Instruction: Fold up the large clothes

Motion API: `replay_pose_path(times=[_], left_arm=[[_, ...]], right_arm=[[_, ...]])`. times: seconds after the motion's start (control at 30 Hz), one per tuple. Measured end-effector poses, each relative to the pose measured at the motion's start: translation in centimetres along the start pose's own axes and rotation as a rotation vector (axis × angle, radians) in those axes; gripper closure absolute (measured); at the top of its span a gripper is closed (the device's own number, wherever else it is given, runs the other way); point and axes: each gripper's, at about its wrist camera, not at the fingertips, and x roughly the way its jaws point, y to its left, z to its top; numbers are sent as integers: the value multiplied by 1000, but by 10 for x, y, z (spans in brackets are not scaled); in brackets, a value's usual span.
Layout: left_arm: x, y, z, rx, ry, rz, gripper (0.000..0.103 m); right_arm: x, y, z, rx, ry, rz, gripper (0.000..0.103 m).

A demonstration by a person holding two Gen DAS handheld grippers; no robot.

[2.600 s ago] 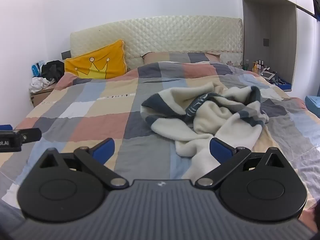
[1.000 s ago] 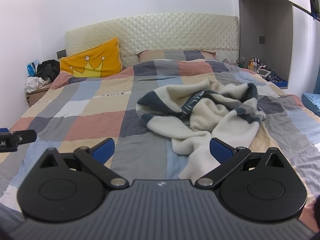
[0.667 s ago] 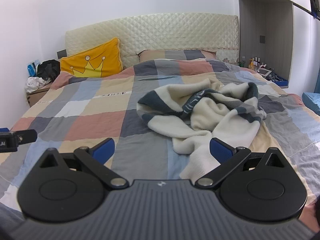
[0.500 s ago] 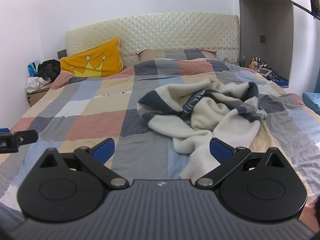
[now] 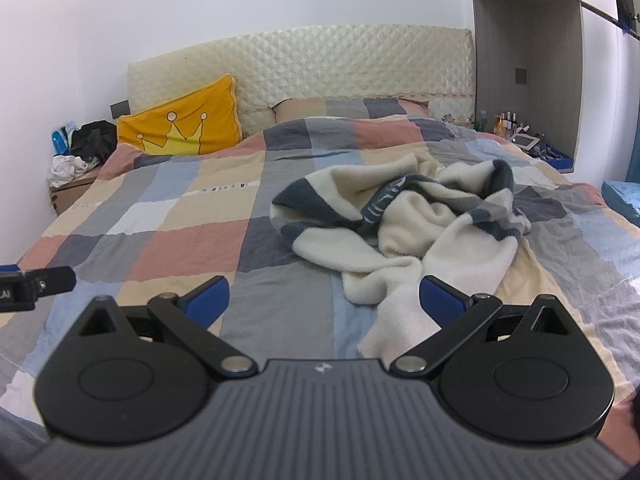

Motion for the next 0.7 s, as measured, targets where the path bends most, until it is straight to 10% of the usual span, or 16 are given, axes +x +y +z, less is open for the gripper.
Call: replay_pose_path(times=[0.7], left_arm=[[26, -12, 12, 46, -11, -19, 0]], right_arm=[[20, -18, 10, 74, -34, -32, 0]])
